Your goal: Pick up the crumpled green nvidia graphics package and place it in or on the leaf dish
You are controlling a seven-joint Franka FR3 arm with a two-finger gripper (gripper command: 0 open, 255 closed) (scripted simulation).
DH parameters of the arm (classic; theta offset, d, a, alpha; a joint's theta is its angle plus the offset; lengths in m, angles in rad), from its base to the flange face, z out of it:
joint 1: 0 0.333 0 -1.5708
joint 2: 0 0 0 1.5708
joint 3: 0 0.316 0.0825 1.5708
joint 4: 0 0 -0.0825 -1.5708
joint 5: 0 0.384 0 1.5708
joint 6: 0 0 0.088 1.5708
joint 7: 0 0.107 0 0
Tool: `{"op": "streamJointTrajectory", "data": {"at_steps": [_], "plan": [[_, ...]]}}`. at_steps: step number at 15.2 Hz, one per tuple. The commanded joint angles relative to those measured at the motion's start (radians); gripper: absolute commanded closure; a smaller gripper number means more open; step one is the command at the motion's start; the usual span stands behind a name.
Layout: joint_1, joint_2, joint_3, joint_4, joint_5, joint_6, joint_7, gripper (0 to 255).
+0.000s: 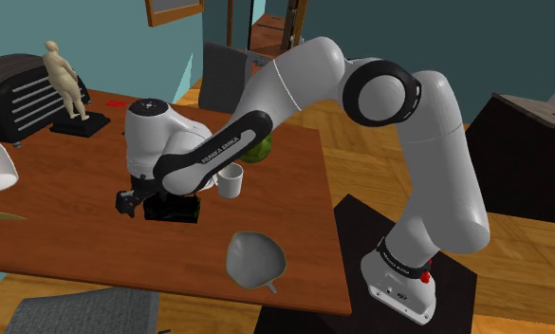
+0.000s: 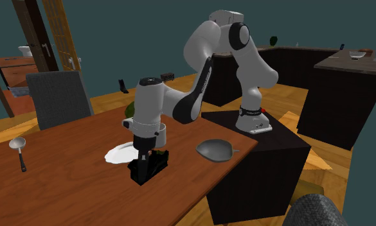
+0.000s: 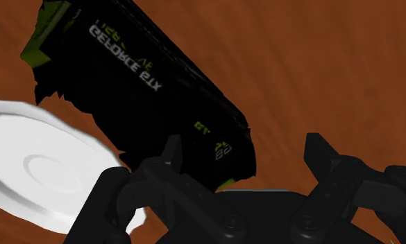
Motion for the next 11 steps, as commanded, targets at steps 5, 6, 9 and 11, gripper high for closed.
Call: {"op": "streamJointTrajectory", "data": {"at_steps": [5,6,9,11], "plan": [[0.003,0.01,-0.003,0.005,-0.003,0.006,0.002,0],[0.003,0.01,-0.003,0.005,-0.003,0.006,0.002,0],[0.003,0.01,-0.003,0.005,-0.003,0.006,0.002,255],[0.003,0.01,-0.003,0.005,-0.003,0.006,0.002,255]]}}
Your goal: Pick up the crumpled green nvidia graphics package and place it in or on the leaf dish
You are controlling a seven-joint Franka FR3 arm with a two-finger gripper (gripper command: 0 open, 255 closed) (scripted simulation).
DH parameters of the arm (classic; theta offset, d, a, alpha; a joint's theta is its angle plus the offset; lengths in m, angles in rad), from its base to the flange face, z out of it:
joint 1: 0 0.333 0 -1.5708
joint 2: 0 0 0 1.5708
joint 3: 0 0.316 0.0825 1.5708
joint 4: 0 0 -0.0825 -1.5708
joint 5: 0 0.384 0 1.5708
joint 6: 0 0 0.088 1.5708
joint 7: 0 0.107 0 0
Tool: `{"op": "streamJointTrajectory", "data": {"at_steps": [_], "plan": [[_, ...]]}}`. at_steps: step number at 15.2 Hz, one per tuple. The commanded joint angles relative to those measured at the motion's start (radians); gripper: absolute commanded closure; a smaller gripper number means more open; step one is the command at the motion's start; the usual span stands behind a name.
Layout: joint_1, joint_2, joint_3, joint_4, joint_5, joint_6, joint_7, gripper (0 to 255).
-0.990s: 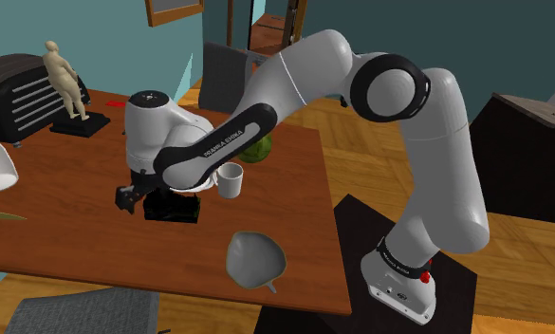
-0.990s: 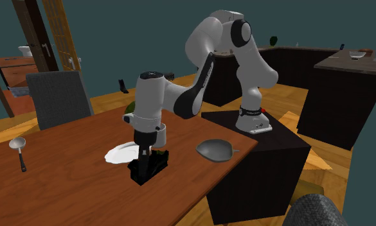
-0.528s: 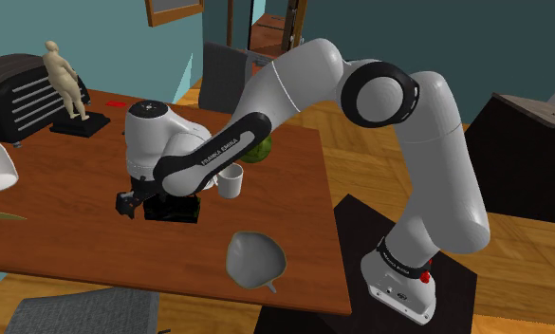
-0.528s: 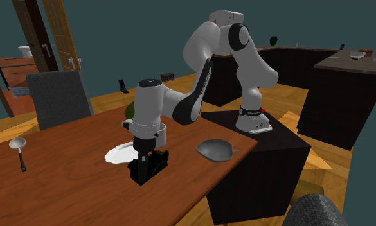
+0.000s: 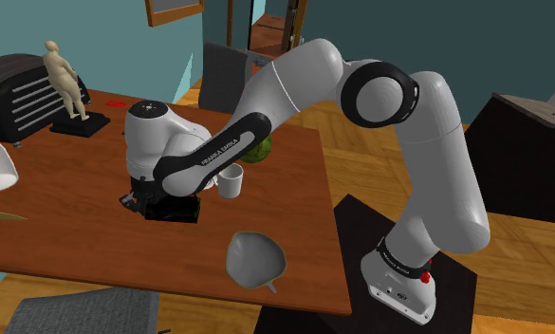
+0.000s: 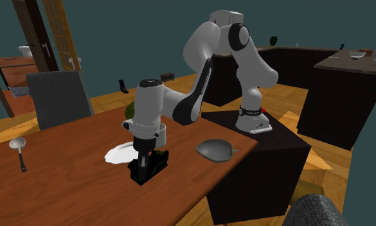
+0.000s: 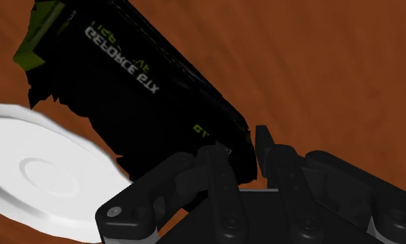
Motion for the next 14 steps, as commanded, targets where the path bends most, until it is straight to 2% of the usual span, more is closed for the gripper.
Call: {"op": "streamJointTrajectory", "data": {"at_steps": [1,6,14], "plan": [[0.0,0.0,0.0,0.0,0.0,0.0,0.0,255],[0.0,0.0,0.0,0.0,0.0,0.0,0.0,255],[-0.015,-0.066,0.023,0.004,0.027,-0.069,-0.02,255]]}}
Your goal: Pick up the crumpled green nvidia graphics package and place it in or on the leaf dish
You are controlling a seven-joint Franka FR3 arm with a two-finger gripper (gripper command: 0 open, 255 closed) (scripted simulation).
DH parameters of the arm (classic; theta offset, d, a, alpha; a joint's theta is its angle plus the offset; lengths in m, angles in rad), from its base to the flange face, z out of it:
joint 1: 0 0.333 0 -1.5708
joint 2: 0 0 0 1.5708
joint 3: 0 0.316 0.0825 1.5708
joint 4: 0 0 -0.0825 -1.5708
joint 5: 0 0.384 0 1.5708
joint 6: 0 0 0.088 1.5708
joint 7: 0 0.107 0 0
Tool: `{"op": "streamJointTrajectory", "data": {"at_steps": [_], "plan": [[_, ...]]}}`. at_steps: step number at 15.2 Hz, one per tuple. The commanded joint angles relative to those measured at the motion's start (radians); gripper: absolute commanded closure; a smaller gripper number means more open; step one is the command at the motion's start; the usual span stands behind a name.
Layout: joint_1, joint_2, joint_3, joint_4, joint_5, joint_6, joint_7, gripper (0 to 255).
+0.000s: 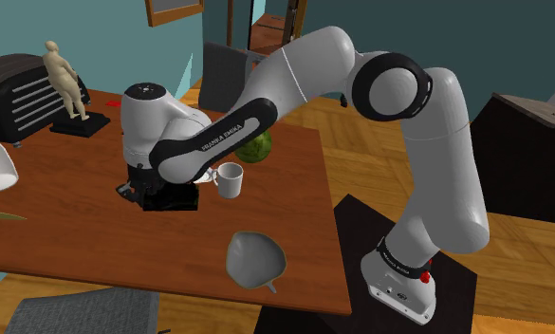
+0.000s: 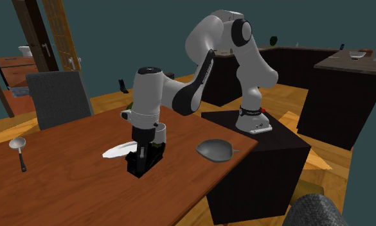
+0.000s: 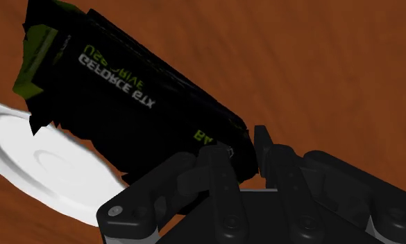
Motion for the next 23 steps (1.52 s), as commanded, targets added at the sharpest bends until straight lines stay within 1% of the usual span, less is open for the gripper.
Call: {"op": "streamJointTrajectory", "data": {"at_steps": [1,16,19,23], "plan": [[-0.003,-0.013,0.005,0.006,0.006,-0.018,-0.005,255],[-0.021,-0.106,0.037,0.054,0.052,-0.156,-0.04,255],[-0.037,-0.222,0.056,-0.121,0.07,-0.095,-0.016,255],[-0.052,-0.368,0.085,-0.325,0.106,-0.031,0.007,255]]}}
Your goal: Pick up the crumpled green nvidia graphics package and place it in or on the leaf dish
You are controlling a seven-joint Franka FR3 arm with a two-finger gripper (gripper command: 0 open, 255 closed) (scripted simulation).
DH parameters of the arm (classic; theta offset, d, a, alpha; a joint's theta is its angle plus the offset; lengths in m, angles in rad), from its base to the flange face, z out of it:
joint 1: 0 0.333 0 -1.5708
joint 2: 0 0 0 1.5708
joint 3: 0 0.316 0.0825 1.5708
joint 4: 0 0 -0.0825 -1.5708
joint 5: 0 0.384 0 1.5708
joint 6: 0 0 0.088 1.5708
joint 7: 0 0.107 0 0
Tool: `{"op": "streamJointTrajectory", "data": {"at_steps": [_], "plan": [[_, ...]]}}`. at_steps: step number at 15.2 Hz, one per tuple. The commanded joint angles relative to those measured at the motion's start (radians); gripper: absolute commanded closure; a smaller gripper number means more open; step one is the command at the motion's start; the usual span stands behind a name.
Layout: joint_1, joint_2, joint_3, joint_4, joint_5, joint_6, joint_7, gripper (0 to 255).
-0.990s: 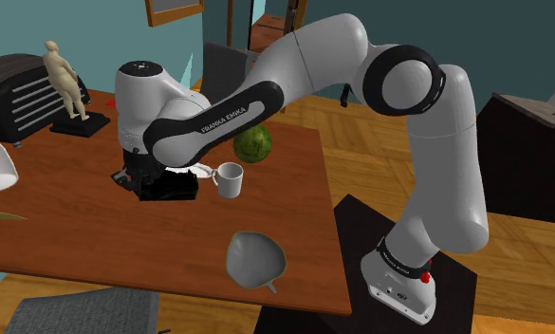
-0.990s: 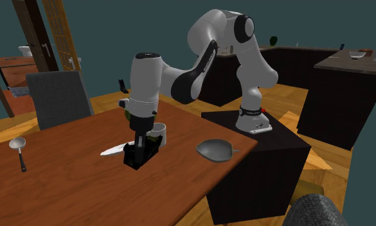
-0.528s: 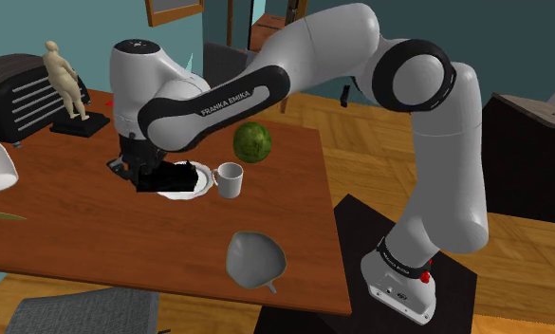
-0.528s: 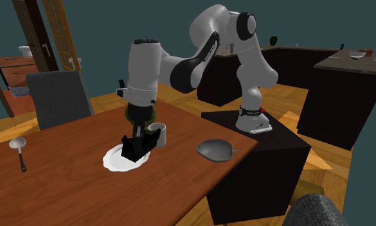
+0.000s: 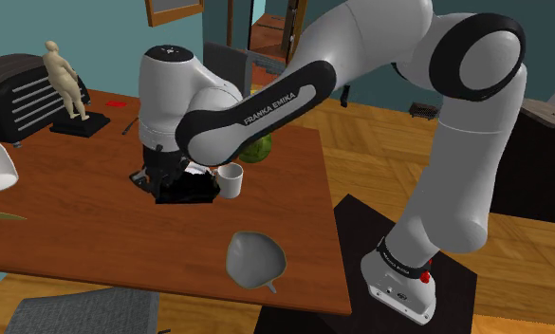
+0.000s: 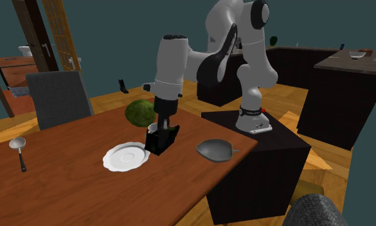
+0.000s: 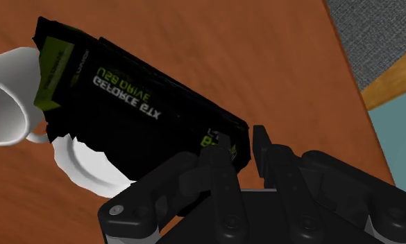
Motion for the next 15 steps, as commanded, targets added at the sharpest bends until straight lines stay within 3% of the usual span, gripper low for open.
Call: {"op": "streamJointTrajectory", "data": {"at_steps": [1,9,15], "plan": [[-0.009,-0.072,0.014,-0.091,0.023,0.024,0.004,255],[0.004,-0.36,0.071,-0.421,0.163,0.094,0.005,255],[0.078,-0.582,0.093,-0.624,0.303,0.094,-0.006,255]]}}
